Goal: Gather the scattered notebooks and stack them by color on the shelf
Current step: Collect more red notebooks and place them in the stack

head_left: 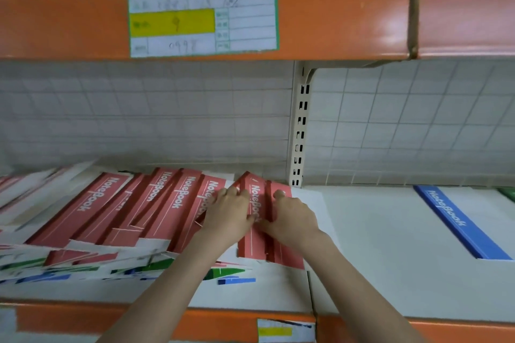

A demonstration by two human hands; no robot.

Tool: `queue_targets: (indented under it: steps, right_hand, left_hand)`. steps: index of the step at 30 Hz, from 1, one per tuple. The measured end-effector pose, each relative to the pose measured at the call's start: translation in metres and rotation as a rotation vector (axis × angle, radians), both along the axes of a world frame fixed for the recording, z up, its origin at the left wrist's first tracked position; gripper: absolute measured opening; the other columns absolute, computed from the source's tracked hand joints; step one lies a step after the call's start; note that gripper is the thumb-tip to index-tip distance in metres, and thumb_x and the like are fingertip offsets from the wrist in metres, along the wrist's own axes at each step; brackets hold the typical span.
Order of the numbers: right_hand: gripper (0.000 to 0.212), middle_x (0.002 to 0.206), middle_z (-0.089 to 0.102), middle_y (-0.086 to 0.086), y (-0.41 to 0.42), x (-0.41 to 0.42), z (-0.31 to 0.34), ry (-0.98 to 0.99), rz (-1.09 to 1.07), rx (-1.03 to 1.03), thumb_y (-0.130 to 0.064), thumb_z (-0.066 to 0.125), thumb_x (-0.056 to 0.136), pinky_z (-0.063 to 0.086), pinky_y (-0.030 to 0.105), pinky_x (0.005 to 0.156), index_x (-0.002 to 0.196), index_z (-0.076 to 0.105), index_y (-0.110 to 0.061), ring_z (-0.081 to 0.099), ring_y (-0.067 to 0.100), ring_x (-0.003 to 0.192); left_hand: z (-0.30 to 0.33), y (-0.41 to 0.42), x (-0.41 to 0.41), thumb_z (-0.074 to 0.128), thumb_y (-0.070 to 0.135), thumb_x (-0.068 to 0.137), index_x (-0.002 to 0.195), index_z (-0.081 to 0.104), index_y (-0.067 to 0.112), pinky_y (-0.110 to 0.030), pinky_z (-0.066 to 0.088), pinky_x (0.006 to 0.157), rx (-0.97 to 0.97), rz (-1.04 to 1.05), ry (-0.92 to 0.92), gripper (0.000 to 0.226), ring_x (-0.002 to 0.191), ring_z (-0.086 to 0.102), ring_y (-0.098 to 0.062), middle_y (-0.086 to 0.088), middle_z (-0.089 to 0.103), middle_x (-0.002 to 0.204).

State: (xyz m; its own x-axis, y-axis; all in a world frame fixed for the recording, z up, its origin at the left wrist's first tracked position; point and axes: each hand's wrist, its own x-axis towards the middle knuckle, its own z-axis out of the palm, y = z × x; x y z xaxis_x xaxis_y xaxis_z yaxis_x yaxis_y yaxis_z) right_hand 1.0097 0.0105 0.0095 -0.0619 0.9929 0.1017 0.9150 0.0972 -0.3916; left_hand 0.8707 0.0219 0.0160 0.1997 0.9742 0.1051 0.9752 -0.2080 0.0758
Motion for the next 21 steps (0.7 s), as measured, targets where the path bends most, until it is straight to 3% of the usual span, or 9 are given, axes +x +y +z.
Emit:
queue_targets:
  steps: [9,14,18,21]
  right_hand:
    - [0.056,0.111,0.063,0.008,-0.004,0.009,0.000,0.160,-0.058,-0.089,-0.044,0.068,0.079,0.049,0.033,0.081,0.121,0.047,-0.014,0.060,0.030,0.103]
    - [0.044,0.107,0.063,0.015,-0.005,0.009,0.007,0.216,-0.070,-0.028,-0.021,0.052,0.087,0.043,0.032,0.071,0.128,0.040,-0.014,0.059,0.036,0.096]
    - [0.031,0.105,0.063,0.016,-0.002,0.009,0.008,0.083,-0.092,0.063,-0.010,0.040,0.091,0.038,0.030,0.067,0.121,0.049,-0.013,0.059,0.037,0.093]
    - [0.022,0.104,0.064,0.012,-0.003,0.001,0.004,-0.019,-0.068,-0.014,-0.023,0.046,0.093,0.042,0.031,0.070,0.107,0.056,-0.009,0.061,0.034,0.096]
  left_hand:
    - [-0.008,0.003,-0.004,0.055,0.040,0.092,0.135,0.046,0.019,-0.041,0.028,0.112,0.009,-0.029,-0.094,0.048,0.131,0.034,-0.028,-0.008,0.043,0.139]
    - [-0.013,0.006,-0.001,0.058,0.036,0.091,0.130,0.052,0.022,-0.037,0.033,0.107,0.033,-0.061,-0.189,0.042,0.126,0.040,-0.025,-0.005,0.050,0.132]
    - [-0.015,0.009,0.000,0.062,0.033,0.089,0.128,0.055,0.022,-0.035,0.035,0.105,0.019,-0.076,-0.269,0.042,0.125,0.045,-0.023,-0.004,0.052,0.131]
    - [-0.015,0.011,-0.002,0.066,0.030,0.087,0.126,0.056,0.021,-0.033,0.036,0.105,-0.008,-0.077,-0.375,0.041,0.124,0.046,-0.021,-0.004,0.052,0.130]
